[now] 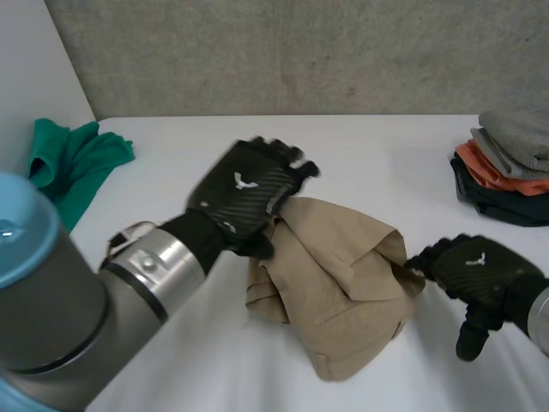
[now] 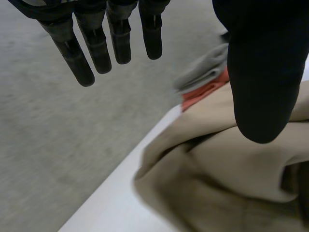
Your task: Fold the laundry.
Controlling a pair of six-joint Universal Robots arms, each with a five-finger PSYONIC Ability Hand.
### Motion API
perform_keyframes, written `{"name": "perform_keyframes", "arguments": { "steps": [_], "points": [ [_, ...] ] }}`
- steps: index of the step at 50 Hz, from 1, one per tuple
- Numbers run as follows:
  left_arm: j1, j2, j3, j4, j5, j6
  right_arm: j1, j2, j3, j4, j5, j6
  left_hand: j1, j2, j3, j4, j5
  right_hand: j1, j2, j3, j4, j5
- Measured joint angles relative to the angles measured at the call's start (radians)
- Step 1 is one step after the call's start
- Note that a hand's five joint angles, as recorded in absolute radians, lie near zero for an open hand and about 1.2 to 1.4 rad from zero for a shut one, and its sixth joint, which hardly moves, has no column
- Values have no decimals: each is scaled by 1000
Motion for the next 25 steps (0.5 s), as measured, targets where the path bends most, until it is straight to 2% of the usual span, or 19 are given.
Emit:
{"name": "perform_keyframes", "arguments": {
  "steps": [8,10,12,14,16,18,20,25],
  "points": [
    [-65,-196,150,-75,29,42,60,84,62,-119,4,77,20,27,29,26,28,95,83,85,80,81],
    [-74,-269,207,-108,23,62,91,123,67,-186,10,128,126,125,125,115,116,183,167,167,166,164],
    [-77,-319,251,-129,6,83,118,157,67,-237,18,166,401,378,378,376,367,242,229,228,227,222],
    [-77,-355,288,-143,-27,102,148,195,63,-287,31,200,612,591,582,589,570,361,357,351,350,339],
    [-77,-378,317,-149,-73,115,185,236,54,-340,52,233,771,801,768,800,764,513,578,566,564,560],
    [-76,-389,336,-143,-127,122,219,271,40,-391,80,260,777,837,796,837,777,666,807,794,795,780],
    [-74,-390,346,-129,-179,123,246,295,23,-440,111,279,778,840,799,839,777,754,914,904,907,895],
    [-52,-346,335,-70,-302,84,281,321,-55,-539,189,287,778,844,807,839,777,787,934,938,946,945]
  ]
}}
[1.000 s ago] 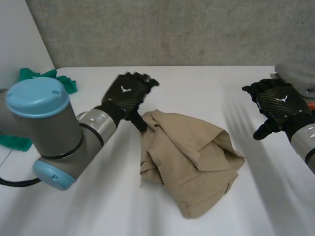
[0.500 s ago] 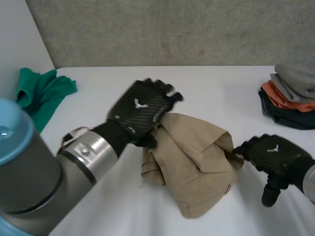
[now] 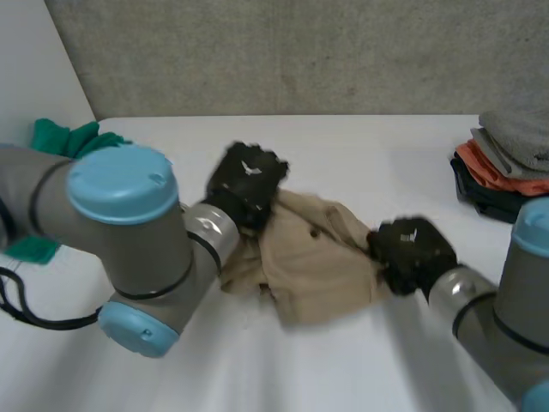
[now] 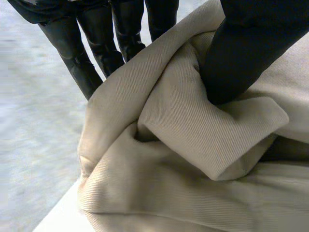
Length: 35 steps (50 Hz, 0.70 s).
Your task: Fold the laundry.
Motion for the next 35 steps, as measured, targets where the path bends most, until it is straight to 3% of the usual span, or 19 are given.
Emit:
{"name": "perform_keyframes", "arguments": {
  "steps": [4,12,14,18,20,21,23,29,35],
  "points": [
    [47,58,-37,23,-51,-82,3,15,-108,-33,38,-33,0,11,10,11,0,101,0,0,2,2],
    [125,128,-116,15,-71,-320,8,102,-353,-28,79,-125,-3,-50,-12,-46,-3,101,0,0,2,2],
    [130,131,-132,4,-71,-368,16,136,-405,-27,87,-136,-43,-108,-64,-106,-44,101,0,0,2,2],
    [133,130,-164,-26,-73,-447,42,201,-480,-25,102,-144,-336,-374,-334,-371,-312,69,-22,-22,-20,-19],
    [134,129,-179,-43,-76,-472,60,220,-495,-21,108,-142,-495,-538,-495,-537,-479,-202,-323,-296,-295,-297],
    [135,130,-186,-50,-79,-479,70,226,-496,-16,113,-140,-535,-579,-525,-568,-510,-427,-562,-553,-556,-571],
    [140,140,-205,-64,-93,-491,89,232,-487,1,124,-131,-657,-700,-658,-704,-648,-555,-705,-705,-714,-738],
    [165,224,-260,-60,-127,-490,124,195,-412,80,146,-56,-686,-770,-729,-775,-719,-603,-755,-777,-795,-816],
    [188,347,-334,-7,-117,-458,149,127,-296,138,147,114,-686,-771,-733,-779,-722,-603,-755,-777,-795,-816]
  ]
}}
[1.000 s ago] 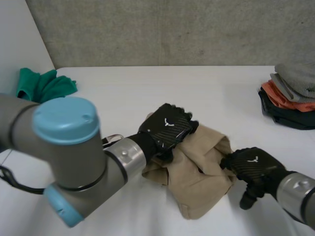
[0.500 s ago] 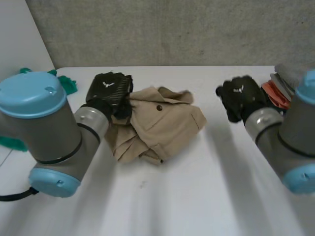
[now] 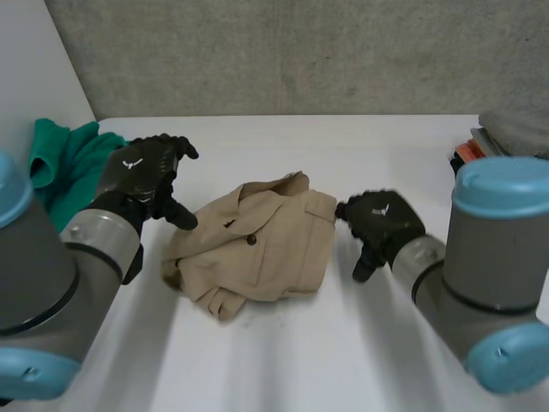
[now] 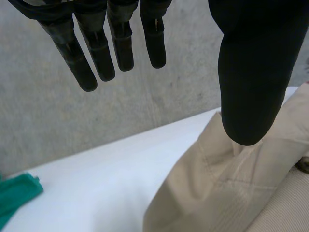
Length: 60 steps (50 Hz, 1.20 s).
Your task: Fold the laundry.
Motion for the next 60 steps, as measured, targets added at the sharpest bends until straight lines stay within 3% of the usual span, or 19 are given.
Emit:
{"name": "perform_keyframes", "arguments": {
  "steps": [7,12,17,23,27,34,44,51,60],
  "points": [
    [15,95,-136,34,78,191,93,-80,155,-44,-10,118,0,0,0,0,1,4,3,4,16,36],
    [32,109,-227,34,110,382,165,-109,236,-138,-7,105,23,36,36,44,51,90,66,93,109,130],
    [56,100,-281,31,118,474,200,-115,269,-189,10,60,85,106,109,121,125,107,108,124,136,158],
    [89,85,-298,31,131,487,196,-150,261,-193,66,2,96,123,124,136,142,107,108,126,136,161],
    [109,53,-289,33,186,483,186,-215,243,-164,88,-78,95,122,123,134,139,107,108,126,136,162],
    [129,-28,-236,50,275,479,189,-265,220,-40,58,-181,93,117,117,125,122,107,108,124,134,159],
    [158,-180,-119,88,285,472,207,-273,211,9,5,-106,95,114,115,118,118,94,84,94,101,103],
    [162,-236,-57,92,278,469,225,-283,213,-4,-58,-58,242,256,251,263,242,22,5,10,10,10],
    [164,-273,3,91,271,462,280,-223,214,-119,-78,-53,609,658,655,671,640,12,-1,0,-1,-2]
  ]
}}
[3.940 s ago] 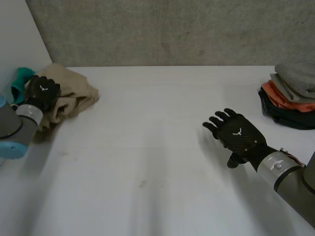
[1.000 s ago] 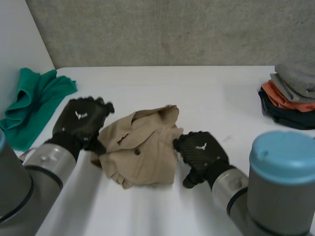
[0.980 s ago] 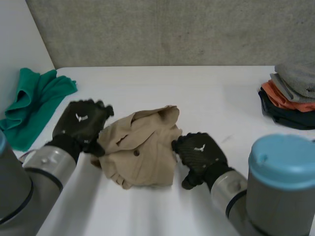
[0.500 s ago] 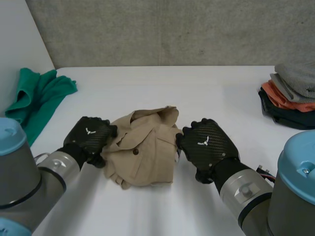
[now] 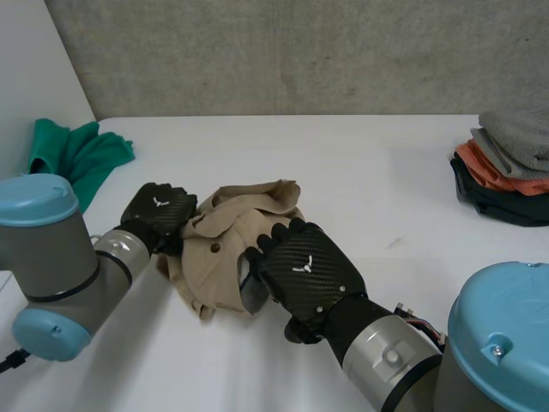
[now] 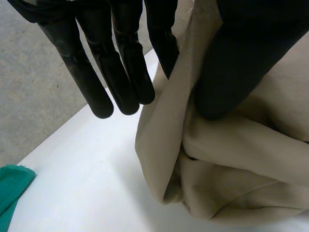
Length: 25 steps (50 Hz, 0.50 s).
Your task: Fold the laundry.
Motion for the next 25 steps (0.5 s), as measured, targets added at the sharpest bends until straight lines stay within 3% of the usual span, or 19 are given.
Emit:
{"name": "perform_keyframes", "arguments": {
  "steps": [18,25],
  "points": [
    [-8,-60,75,-16,-12,-127,-3,-15,-42,-47,-11,-10,29,83,81,82,76,0,0,2,3,32],
    [-17,-49,71,-16,-13,-158,26,46,-56,-114,-39,-17,29,83,80,81,76,0,0,0,0,10]
  ]
}}
